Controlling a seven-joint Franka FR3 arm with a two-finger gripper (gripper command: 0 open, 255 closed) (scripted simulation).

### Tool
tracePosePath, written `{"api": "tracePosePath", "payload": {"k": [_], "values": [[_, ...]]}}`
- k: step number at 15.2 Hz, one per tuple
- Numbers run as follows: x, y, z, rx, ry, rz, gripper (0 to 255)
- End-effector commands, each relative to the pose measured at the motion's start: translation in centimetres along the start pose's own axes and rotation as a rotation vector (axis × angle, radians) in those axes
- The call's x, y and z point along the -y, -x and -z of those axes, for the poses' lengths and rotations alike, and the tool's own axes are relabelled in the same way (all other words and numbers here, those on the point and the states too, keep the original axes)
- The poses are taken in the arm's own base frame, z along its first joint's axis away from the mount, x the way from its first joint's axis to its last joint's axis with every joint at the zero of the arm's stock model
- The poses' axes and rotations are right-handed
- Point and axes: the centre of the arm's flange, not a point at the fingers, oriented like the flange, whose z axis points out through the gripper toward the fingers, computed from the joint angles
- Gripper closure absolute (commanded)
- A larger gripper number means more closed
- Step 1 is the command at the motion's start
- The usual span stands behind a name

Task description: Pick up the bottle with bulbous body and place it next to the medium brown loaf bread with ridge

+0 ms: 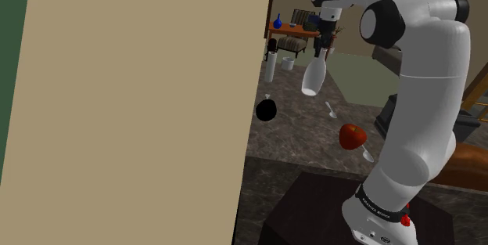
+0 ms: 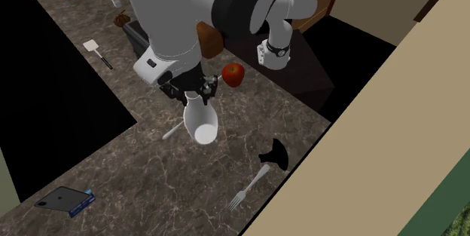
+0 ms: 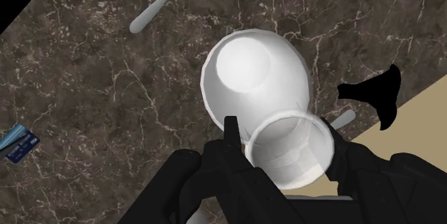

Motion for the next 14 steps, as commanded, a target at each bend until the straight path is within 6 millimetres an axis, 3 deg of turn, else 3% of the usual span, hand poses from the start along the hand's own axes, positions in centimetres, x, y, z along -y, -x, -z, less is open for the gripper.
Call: {"api": "tracePosePath", "payload": {"k": [1, 14], "values": [[0.1, 0.1, 1.1, 0.0, 0.0, 0.0, 255], [0.2, 0.4, 8.0, 0.0, 0.0, 0.0, 255]]}}
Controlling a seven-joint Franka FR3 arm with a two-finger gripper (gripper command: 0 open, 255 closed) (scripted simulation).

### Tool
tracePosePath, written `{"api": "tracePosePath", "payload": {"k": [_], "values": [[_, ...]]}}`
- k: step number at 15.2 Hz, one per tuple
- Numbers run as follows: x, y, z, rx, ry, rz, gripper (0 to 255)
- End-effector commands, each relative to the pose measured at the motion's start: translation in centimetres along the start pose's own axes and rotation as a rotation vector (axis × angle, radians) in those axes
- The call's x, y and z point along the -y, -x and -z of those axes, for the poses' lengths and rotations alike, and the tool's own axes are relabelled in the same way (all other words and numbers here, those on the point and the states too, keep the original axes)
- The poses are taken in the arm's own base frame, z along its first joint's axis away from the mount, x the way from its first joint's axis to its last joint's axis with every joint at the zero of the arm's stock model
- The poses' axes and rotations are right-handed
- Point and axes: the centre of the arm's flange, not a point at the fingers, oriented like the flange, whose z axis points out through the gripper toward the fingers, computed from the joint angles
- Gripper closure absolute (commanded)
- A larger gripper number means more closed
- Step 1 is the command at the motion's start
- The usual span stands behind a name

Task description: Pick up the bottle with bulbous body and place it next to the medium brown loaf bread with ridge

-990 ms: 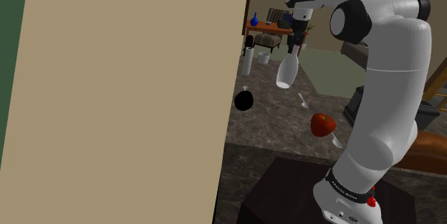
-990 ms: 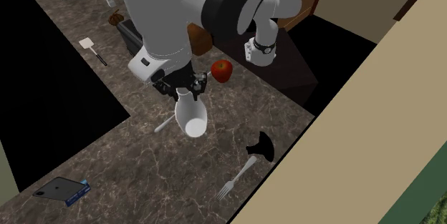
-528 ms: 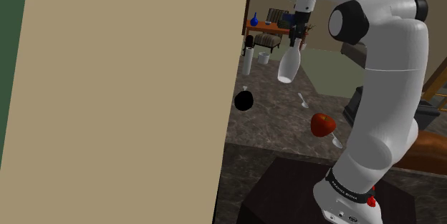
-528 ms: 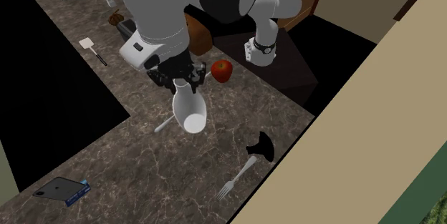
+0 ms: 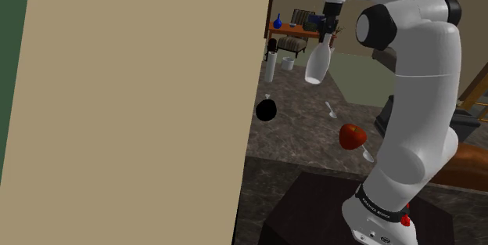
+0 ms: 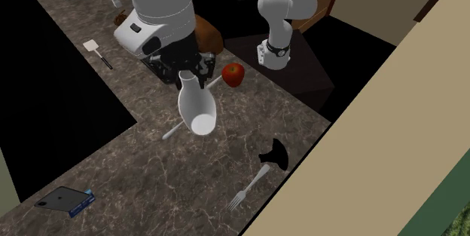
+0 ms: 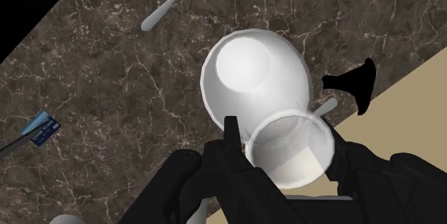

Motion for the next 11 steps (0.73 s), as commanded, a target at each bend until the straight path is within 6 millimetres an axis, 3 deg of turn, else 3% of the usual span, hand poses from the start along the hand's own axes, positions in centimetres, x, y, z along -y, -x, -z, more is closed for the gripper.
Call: {"api": "tracePosePath", "payload": {"k": [1, 8, 11], "values": [[0.0, 0.1, 1.2, 0.0, 0.0, 0.0, 255], [0.0, 0.2, 4.7, 0.0, 0.0, 0.0, 255], [0.3, 4.1, 5.4, 0.0, 0.0, 0.0, 255]]}}
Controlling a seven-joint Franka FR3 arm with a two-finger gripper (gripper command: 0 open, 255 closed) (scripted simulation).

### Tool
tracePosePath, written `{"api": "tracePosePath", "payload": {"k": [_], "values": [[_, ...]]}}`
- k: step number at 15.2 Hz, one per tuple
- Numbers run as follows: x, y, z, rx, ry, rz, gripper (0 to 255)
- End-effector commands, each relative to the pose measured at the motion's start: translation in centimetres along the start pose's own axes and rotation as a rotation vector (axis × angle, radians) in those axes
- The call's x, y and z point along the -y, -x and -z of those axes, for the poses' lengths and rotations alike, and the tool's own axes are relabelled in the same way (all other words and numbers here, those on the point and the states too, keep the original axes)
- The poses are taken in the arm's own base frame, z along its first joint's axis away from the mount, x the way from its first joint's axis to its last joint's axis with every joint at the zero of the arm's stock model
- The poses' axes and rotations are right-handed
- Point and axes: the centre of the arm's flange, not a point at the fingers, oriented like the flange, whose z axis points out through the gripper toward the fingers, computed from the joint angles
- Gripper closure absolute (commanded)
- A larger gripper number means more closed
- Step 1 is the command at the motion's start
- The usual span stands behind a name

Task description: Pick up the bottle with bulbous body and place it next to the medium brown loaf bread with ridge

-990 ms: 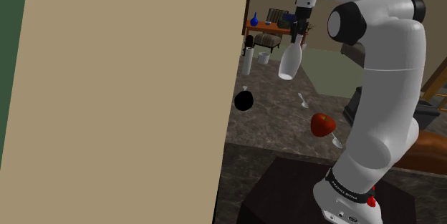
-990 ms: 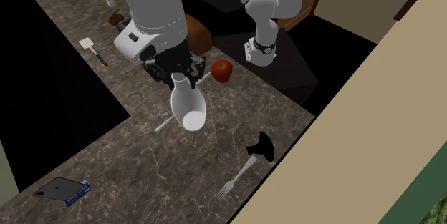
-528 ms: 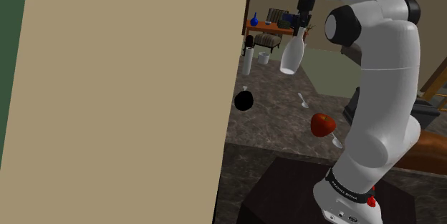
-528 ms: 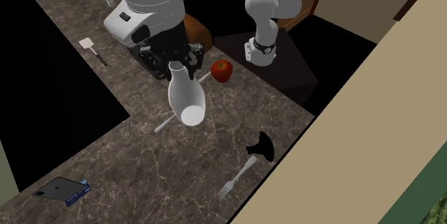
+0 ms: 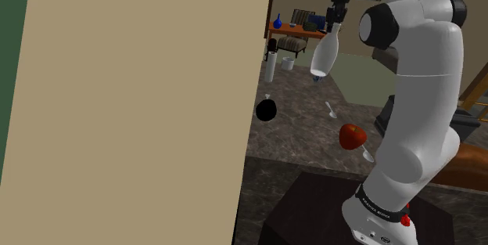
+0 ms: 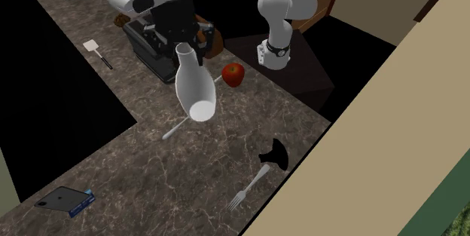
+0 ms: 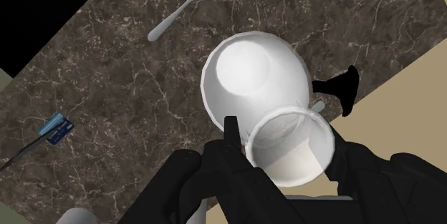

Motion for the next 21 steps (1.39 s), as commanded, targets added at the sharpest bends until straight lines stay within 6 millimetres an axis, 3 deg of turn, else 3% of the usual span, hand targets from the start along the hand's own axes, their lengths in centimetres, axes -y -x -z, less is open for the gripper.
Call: {"api": "tracePosePath", "payload": {"k": [1, 21], "values": [[0.1, 2.6, 0.4, 0.0, 0.0, 0.001, 255], [1.8, 28.5, 5.3, 0.0, 0.0, 0.001, 255]]}}
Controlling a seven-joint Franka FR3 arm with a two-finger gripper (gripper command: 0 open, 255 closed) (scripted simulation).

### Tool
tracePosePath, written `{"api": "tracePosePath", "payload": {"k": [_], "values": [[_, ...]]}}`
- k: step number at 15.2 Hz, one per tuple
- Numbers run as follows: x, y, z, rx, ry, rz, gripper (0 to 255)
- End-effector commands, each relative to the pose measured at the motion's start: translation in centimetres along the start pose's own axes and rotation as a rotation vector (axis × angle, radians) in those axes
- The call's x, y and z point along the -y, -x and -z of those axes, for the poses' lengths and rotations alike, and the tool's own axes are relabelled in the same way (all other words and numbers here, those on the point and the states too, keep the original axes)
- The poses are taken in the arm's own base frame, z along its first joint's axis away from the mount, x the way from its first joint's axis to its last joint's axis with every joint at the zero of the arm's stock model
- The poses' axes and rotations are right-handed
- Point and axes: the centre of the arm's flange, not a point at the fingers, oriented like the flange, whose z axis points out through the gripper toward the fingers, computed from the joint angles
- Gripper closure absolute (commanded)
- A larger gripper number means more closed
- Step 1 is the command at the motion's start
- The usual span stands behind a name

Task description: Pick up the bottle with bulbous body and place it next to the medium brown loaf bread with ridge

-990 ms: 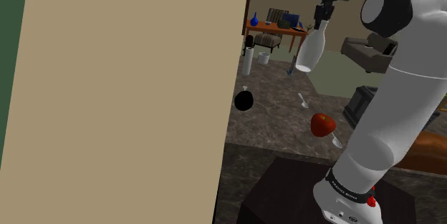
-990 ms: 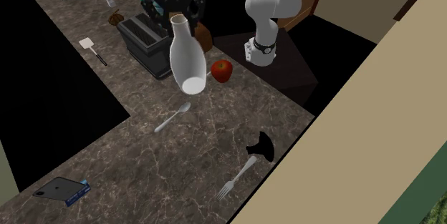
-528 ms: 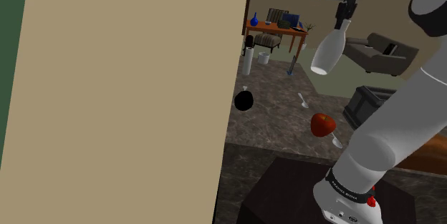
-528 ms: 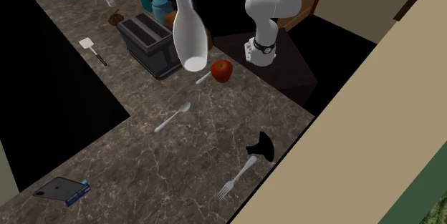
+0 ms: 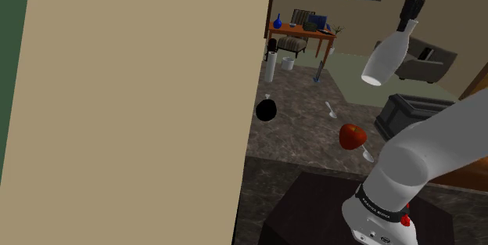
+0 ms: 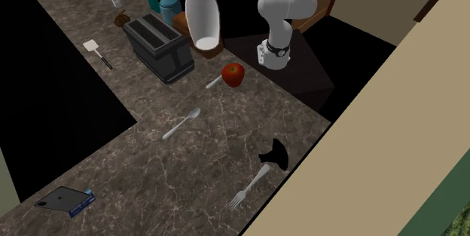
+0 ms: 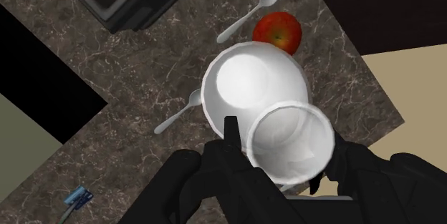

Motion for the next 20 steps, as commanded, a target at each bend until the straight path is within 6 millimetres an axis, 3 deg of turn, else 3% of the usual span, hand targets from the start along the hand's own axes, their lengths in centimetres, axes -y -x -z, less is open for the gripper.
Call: {"api": "tracePosePath", "payload": {"k": [1, 9, 10, 20], "values": [[0.3, 2.6, 0.6, 0.0, 0.001, 0.0, 255], [1.0, 12.9, 2.5, 0.0, 0.001, 0.0, 255], [1.1, 13.5, 2.6, 0.0, 0.0, 0.0, 255], [1.0, 13.3, -2.6, 0.0, 0.0, 0.0, 255]]}}
